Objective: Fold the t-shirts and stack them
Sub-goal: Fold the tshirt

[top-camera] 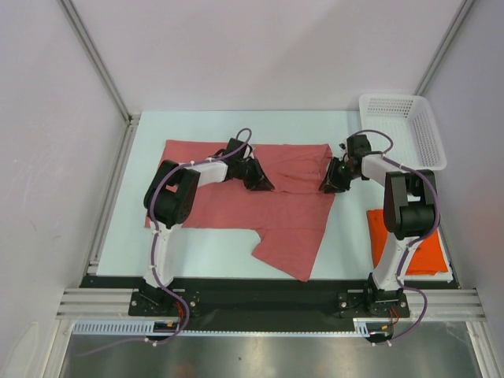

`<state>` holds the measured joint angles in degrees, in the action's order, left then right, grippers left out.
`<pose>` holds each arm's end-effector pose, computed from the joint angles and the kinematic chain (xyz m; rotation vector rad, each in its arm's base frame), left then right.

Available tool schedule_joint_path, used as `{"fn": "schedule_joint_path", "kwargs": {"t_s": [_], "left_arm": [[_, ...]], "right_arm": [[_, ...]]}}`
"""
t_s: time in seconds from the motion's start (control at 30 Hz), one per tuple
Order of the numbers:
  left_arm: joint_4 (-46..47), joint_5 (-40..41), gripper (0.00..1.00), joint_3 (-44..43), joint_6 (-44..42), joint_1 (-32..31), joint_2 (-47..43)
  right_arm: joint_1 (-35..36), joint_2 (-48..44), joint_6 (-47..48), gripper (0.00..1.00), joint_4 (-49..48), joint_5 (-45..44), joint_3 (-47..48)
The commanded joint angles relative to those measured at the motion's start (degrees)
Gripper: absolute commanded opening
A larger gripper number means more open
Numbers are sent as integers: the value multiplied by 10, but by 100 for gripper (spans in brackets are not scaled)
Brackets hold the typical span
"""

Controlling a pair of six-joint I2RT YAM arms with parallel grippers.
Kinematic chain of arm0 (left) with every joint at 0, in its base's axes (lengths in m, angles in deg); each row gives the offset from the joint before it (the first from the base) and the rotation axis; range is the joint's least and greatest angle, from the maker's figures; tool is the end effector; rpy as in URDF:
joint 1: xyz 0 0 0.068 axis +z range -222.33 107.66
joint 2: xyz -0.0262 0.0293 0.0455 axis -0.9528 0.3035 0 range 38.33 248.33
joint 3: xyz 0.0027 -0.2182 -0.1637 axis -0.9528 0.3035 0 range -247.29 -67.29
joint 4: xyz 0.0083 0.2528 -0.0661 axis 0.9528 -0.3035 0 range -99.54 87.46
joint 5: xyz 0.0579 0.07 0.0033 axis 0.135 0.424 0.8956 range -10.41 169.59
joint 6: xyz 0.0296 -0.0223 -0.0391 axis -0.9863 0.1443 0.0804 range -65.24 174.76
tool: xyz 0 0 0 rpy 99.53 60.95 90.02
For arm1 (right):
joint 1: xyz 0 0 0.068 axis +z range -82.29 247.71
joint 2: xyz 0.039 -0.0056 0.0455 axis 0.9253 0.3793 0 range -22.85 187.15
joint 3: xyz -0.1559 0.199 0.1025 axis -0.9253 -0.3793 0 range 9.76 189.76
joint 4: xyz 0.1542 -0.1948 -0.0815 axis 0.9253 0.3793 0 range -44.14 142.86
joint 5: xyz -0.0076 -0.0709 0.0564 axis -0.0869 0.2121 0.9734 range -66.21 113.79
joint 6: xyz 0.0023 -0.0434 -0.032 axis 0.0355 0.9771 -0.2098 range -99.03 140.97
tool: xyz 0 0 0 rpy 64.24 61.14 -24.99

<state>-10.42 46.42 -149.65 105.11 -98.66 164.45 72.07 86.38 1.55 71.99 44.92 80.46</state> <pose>0.4022 -0.2208 0.1193 -0.2893 2.7069 -1.2169 0.3797 0.0419 0.1602 0.2433 2.7104 0.6221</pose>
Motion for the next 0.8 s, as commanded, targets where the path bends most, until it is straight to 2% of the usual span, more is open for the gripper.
{"fn": "schedule_joint_path", "kwargs": {"t_s": [0.0, 0.17, 0.33, 0.5, 0.77], "left_arm": [[-5, -7, 11, -25, -11, -7, -4], [-15, -8, 12, -32, -20, -7, -6], [-24, -10, 10, -38, -26, -8, -6], [-51, -14, 4, -50, -37, -8, -11], [-102, -52, 6, -89, -69, 3, -13]], "right_arm": [[2, 9, 6, 33, -17, 11, -1], [3, 19, 0, 27, -24, 15, 5], [4, 8, -4, 11, -6, 2, 21], [3, -16, -17, 2, 36, 16, 33], [0, -38, -51, 0, 74, 74, 18]]}}
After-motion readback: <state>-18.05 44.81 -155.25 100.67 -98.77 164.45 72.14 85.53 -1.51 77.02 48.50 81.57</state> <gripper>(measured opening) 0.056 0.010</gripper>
